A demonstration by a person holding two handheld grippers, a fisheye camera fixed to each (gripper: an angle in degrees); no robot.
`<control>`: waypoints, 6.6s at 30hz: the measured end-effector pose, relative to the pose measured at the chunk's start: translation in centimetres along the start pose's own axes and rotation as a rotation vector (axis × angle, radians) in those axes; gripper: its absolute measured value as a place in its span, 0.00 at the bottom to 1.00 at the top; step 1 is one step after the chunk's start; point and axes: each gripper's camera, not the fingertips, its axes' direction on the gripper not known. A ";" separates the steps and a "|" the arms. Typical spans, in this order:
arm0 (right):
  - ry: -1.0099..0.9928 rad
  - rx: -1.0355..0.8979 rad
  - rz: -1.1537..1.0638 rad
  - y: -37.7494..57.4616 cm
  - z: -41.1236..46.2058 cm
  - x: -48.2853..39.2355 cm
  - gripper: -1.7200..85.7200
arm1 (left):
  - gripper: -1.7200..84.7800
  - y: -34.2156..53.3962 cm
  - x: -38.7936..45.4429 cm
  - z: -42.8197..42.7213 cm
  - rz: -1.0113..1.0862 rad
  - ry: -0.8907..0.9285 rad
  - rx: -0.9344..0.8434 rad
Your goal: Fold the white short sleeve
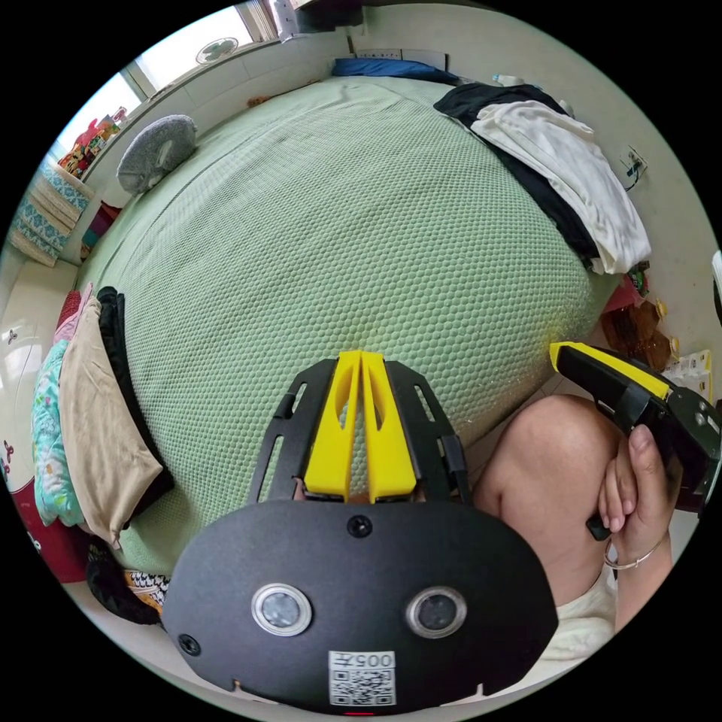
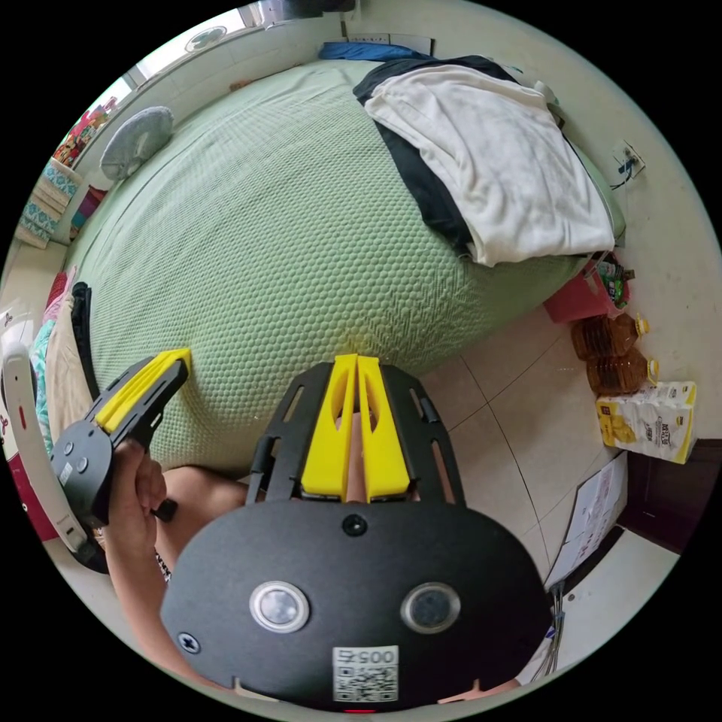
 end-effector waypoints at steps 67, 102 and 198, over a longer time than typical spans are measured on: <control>0.225 0.218 -0.438 1.6 -7.1 8.0 0.06 | 0.01 5.2 -15.4 -13.7 -0.083 0.193 -0.016; -0.559 0.074 -1.091 17.3 -14.0 -21.0 0.10 | 0.02 27.3 -39.9 -30.6 -0.527 0.074 -0.041; 0.048 0.140 -0.656 -6.8 -9.0 -12.2 0.09 | 0.02 25.2 -42.3 -33.3 -0.339 0.152 -0.077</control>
